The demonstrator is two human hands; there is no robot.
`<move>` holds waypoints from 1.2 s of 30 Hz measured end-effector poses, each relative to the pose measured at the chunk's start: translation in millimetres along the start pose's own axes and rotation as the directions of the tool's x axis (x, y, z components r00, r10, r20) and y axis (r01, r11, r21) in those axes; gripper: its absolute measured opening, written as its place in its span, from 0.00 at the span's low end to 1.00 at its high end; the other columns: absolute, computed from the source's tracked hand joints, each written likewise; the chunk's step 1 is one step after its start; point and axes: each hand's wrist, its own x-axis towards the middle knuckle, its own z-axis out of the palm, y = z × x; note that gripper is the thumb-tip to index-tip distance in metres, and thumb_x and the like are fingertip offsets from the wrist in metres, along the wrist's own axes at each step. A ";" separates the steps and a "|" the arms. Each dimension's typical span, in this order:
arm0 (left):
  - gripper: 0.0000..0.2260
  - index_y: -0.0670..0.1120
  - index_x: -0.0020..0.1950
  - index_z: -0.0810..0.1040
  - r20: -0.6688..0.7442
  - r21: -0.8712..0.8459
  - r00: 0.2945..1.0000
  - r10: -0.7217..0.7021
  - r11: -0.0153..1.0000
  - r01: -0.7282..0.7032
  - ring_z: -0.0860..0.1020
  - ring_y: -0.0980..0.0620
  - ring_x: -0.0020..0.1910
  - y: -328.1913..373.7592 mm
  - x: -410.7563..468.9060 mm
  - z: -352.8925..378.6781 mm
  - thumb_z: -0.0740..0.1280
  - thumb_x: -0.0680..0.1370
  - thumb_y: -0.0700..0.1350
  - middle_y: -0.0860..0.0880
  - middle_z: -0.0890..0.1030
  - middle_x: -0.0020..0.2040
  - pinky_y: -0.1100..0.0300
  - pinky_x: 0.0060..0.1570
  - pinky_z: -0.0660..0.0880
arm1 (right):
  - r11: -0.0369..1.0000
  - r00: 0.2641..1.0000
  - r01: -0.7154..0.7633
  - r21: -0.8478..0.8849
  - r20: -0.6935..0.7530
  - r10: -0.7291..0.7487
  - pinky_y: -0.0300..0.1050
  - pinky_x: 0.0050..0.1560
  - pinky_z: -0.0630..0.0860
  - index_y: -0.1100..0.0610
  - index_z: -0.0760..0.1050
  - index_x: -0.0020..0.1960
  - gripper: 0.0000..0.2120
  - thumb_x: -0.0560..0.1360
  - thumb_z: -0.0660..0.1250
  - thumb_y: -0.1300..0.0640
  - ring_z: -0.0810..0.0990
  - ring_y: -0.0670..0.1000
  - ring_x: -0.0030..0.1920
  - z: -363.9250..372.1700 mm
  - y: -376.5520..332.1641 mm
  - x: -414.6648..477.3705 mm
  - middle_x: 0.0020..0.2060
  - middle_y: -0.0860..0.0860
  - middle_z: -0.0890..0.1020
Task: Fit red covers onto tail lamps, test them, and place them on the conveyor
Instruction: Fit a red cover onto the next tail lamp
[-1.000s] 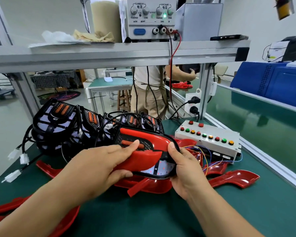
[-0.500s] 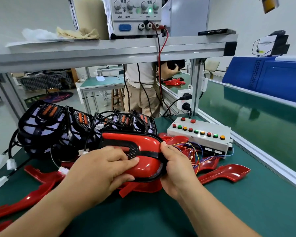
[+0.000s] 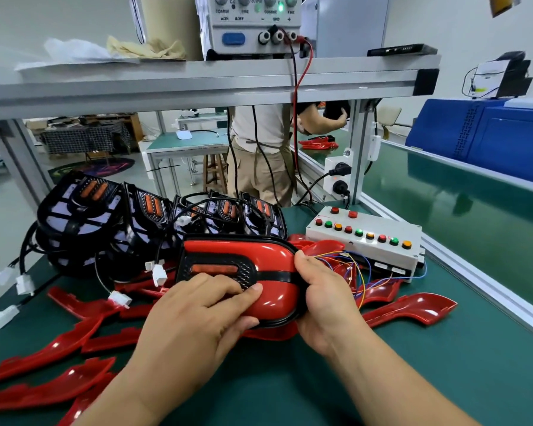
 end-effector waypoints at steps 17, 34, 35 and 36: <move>0.19 0.52 0.62 0.82 -0.030 -0.102 0.972 -0.232 0.968 0.228 0.76 0.53 0.43 10.3 2.6 -6.8 0.62 0.77 0.58 0.55 0.77 0.44 0.54 0.40 0.77 | 0.994 0.946 0.047 0.102 0.315 -0.077 0.54 0.42 0.82 0.54 0.72 0.65 0.29 0.66 0.77 0.54 0.84 0.60 0.50 0.9 0.7 -6.1 0.55 0.61 0.83; 0.19 0.47 0.62 0.82 -0.168 -0.116 0.924 -0.344 0.937 0.328 0.73 0.51 0.45 32.7 -2.1 10.7 0.61 0.78 0.53 0.52 0.76 0.45 0.51 0.40 0.77 | 0.975 0.911 0.190 0.118 0.348 -0.220 0.52 0.50 0.80 0.41 0.74 0.62 0.35 0.62 0.79 0.66 0.82 0.62 0.55 5.0 14.3 -11.7 0.56 0.60 0.83; 0.19 0.47 0.62 0.82 -0.172 -0.133 0.915 -0.364 0.929 0.345 0.72 0.51 0.46 34.4 -3.0 12.1 0.61 0.78 0.54 0.51 0.76 0.45 0.51 0.41 0.77 | 0.974 0.912 0.198 0.111 0.343 -0.225 0.54 0.51 0.80 0.40 0.74 0.61 0.34 0.63 0.80 0.66 0.82 0.62 0.56 4.8 14.9 -11.6 0.56 0.60 0.83; 0.19 0.47 0.62 0.82 -0.167 -0.146 0.908 -0.384 0.921 0.362 0.70 0.52 0.46 36.1 -3.2 13.4 0.61 0.77 0.54 0.51 0.76 0.46 0.51 0.42 0.77 | 0.973 0.915 0.205 0.106 0.334 -0.228 0.56 0.52 0.80 0.39 0.74 0.61 0.34 0.63 0.80 0.65 0.82 0.62 0.56 4.3 15.7 -11.2 0.56 0.59 0.82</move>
